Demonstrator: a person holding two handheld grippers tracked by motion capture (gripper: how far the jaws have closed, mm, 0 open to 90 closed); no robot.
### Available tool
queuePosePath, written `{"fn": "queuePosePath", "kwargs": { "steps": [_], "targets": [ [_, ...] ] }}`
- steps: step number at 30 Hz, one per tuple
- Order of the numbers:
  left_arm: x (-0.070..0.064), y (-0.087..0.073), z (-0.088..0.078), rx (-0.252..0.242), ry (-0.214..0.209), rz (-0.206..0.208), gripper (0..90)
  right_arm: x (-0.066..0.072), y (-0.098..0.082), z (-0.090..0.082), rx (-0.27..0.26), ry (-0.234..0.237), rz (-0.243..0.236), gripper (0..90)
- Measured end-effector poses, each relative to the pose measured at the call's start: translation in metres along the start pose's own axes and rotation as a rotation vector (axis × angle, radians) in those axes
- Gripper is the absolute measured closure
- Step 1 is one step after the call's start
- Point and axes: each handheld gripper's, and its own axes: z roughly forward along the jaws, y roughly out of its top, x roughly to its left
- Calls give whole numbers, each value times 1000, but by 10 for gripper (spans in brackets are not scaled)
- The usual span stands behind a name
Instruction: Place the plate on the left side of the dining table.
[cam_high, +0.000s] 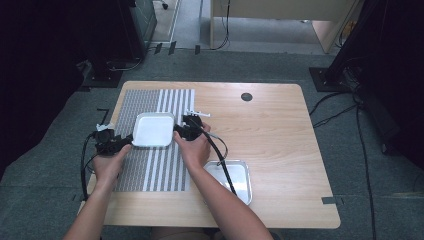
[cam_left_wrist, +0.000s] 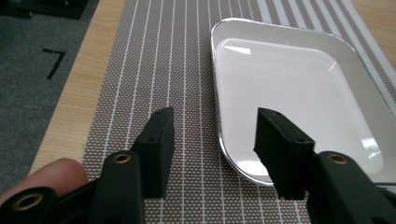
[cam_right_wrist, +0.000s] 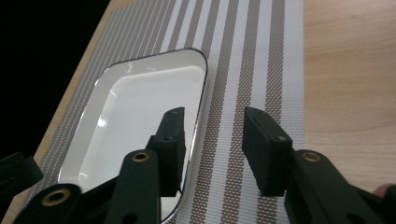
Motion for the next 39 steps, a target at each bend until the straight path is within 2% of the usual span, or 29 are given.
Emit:
{"fn": "queuePosePath", "kwargs": {
  "steps": [2,4,5,8,10,11,14,17,20,21,22,26,29,32,39],
  "targets": [
    [0,-1,-6,-13,-24,2,430,-4,3,-7,6,16,4,601],
    [-1,-3,-12,-31,-18,5,393,-10,6,-17,14,49,10,591],
    [-1,-3,-16,-41,-17,9,378,-11,6,-21,6,47,2,582],
    [-1,-6,-28,-63,-36,6,339,-24,8,-35,-33,38,-48,480],
    [-1,-7,-30,-70,-36,7,335,-27,9,-38,-27,50,-60,463],
    [-1,-7,-33,-73,-36,9,330,-30,9,-41,-22,55,-69,418],
    [-3,-11,-42,-86,-42,23,309,-35,10,-52,-11,-10,-125,390],
    [-4,-14,-50,-99,-9,20,268,-43,10,-64,-38,0,-127,276],
    [-5,-19,-56,-108,-10,32,236,-52,10,-77,-87,-32,-132,213],
    [-6,-20,-57,-106,-10,39,225,-56,9,-80,-88,-49,-148,214],
    [-6,-23,-59,-108,-13,46,221,-58,9,-83,-84,-60,-143,226],
    [-6,-31,-64,-109,-28,51,216,-70,6,-97,-85,-45,-160,207],
    [-6,-39,-67,-109,-30,59,216,-77,3,-110,-113,-87,-183,231],
    [-6,-46,-69,-102,-30,63,220,-87,2,-122,-139,-96,-198,229],
    [-6,-59,-75,-102,-28,69,224,-105,-3,-143,-158,-121,-237,226]
  ]
}}
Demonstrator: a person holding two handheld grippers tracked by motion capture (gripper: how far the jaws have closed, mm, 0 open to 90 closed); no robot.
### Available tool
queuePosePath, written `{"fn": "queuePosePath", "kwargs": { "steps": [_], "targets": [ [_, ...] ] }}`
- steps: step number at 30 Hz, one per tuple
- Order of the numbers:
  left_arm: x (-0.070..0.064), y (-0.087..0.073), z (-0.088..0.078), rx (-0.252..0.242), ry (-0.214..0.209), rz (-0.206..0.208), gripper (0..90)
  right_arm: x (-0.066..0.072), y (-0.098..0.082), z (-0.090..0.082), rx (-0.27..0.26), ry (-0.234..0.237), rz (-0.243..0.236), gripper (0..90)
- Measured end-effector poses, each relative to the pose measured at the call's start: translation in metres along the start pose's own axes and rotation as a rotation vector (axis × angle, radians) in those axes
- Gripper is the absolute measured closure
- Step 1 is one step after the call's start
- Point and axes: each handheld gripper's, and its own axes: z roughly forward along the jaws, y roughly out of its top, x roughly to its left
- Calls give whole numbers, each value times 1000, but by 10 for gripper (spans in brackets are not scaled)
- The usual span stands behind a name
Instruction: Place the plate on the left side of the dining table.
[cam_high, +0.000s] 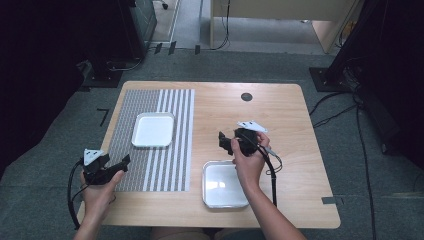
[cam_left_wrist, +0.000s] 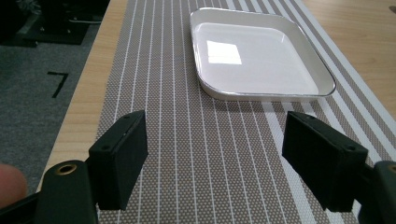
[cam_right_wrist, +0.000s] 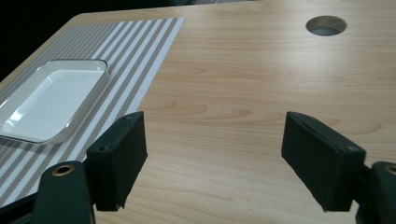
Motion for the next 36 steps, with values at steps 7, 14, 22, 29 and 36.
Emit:
{"fn": "queuePosePath", "kwargs": {
  "steps": [7,14,22,29,36],
  "targets": [
    [-1,-11,-11,-9,-12,-2,228,-22,-10,-17,-1,9,-23,228],
    [1,-25,-14,14,-17,10,234,-48,-25,-33,5,-4,0,219],
    [7,-35,-22,1,-2,26,239,-79,-47,-51,5,-42,17,222],
    [19,-49,-25,13,26,25,245,-105,-62,-66,2,-79,25,220],
    [34,-58,-25,30,60,16,245,-126,-76,-81,4,-114,23,217]
  ]
}}
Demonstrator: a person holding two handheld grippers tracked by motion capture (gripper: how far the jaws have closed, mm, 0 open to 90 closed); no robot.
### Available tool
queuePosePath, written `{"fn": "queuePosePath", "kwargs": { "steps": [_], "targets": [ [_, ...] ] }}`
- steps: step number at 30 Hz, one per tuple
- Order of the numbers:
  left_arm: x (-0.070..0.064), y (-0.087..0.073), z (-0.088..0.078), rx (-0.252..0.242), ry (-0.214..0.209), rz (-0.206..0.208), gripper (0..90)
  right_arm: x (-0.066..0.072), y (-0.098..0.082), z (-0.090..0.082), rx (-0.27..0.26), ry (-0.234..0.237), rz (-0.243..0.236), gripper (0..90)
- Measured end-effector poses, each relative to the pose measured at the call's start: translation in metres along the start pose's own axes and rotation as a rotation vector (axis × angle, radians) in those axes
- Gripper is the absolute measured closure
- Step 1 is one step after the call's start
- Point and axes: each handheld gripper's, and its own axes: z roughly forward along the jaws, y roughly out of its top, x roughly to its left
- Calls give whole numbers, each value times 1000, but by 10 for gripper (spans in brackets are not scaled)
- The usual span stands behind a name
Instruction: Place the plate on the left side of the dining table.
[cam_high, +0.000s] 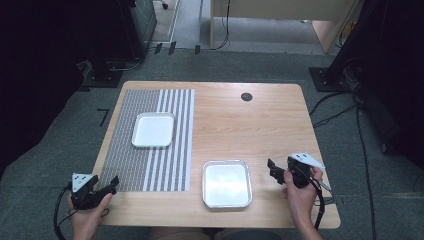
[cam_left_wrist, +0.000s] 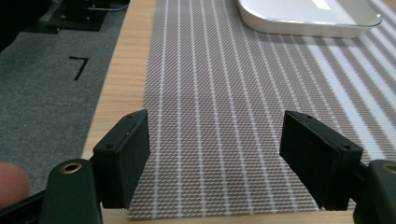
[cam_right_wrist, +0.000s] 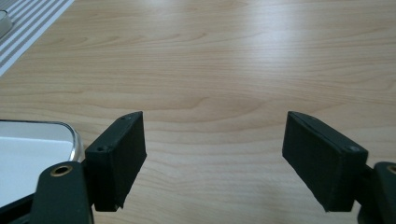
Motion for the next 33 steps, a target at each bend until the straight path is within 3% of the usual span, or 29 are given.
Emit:
{"fn": "queuePosePath", "kwargs": {
  "steps": [11,22,33],
  "targets": [
    [3,-3,-1,3,-6,22,244,-31,-20,-18,-13,-53,22,218],
    [0,-4,2,21,6,41,251,-74,-35,-38,-7,-132,59,219],
    [-2,-3,7,71,0,63,255,-90,-47,-46,13,-156,61,217]
  ]
}}
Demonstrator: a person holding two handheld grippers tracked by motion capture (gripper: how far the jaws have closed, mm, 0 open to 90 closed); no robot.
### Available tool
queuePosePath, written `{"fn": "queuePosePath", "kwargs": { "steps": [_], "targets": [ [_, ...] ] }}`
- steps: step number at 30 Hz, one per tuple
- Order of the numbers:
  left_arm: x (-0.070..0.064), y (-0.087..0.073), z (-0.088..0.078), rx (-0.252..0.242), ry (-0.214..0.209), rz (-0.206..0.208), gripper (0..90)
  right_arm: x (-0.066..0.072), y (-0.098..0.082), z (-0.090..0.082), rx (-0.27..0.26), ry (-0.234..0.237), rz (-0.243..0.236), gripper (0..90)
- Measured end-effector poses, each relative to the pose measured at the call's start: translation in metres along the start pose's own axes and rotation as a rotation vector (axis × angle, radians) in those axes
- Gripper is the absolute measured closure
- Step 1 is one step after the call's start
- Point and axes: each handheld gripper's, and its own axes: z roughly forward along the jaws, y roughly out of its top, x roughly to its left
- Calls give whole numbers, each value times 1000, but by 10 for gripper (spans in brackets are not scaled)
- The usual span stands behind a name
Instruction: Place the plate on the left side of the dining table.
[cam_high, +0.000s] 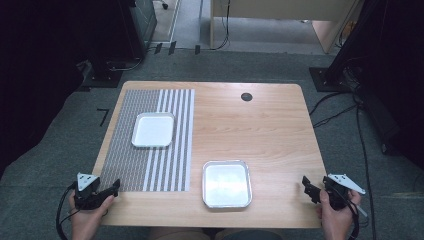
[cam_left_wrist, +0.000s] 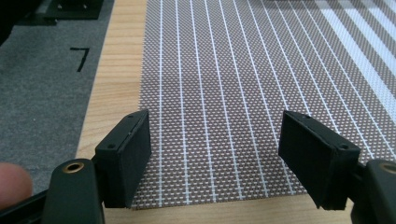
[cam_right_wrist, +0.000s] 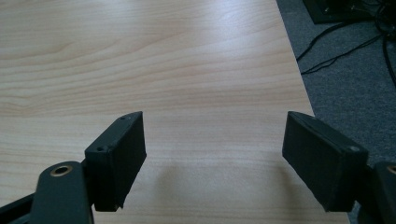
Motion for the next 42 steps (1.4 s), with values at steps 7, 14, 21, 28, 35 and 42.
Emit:
{"fn": "queuePosePath", "kwargs": {
  "steps": [7,14,21,28,35,42],
  "targets": [
    [-1,0,1,6,11,11,262,-2,-4,2,21,-11,-6,218],
    [-2,0,1,3,23,10,294,2,-7,3,41,-23,-23,183],
    [-3,0,1,11,22,20,278,12,-8,5,72,-71,-97,135],
    [-4,0,2,22,16,39,238,12,-8,5,72,-71,-98,134],
    [-4,0,2,19,15,40,237,12,-8,5,72,-71,-97,134],
    [-4,0,3,20,10,44,225,12,-8,5,72,-71,-98,133]
  ]
}}
